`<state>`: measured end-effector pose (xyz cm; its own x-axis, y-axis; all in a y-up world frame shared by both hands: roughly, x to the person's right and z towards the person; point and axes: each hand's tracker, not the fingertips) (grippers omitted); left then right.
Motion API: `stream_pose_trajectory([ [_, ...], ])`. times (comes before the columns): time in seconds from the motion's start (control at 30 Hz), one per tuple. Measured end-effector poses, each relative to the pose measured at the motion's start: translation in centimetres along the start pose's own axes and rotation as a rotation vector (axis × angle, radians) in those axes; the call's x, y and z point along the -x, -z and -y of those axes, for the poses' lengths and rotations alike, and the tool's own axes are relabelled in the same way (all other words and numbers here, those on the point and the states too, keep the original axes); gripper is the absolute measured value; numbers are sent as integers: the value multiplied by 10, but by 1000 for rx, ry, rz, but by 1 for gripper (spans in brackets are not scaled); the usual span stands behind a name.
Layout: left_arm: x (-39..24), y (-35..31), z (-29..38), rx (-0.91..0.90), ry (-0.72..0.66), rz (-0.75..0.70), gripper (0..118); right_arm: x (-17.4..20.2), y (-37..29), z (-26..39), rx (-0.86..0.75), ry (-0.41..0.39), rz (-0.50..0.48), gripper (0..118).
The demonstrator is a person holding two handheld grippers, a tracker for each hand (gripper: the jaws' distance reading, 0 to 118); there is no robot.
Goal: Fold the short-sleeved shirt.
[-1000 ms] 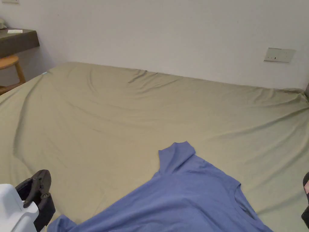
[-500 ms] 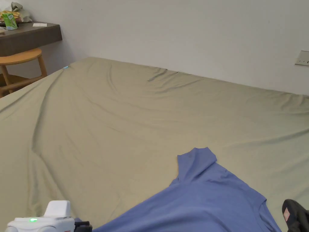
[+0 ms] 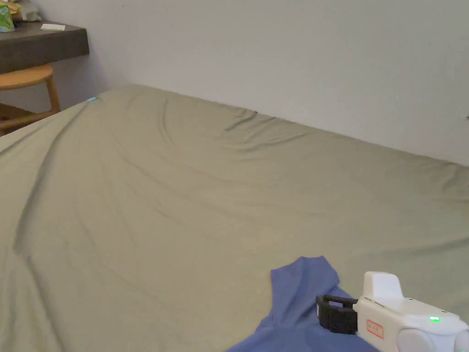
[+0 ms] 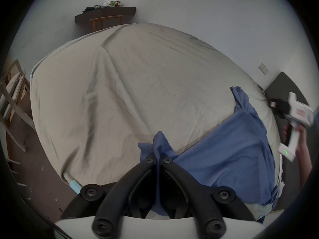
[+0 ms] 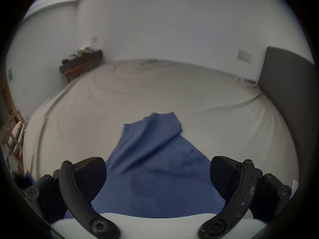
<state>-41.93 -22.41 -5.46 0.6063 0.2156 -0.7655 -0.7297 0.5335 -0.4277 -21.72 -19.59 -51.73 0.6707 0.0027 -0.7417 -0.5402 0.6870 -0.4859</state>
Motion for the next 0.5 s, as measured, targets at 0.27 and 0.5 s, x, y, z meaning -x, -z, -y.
stream_pose_trajectory([
  [0.27, 5, 4, 10, 31, -2, -53, 2, -20, 150, -41, 295, -16, 207, 106],
  [0.5, -7, 5, 2, 25, -3, -33, 2, -12, 90, -28, 129, -52, 55, 7],
])
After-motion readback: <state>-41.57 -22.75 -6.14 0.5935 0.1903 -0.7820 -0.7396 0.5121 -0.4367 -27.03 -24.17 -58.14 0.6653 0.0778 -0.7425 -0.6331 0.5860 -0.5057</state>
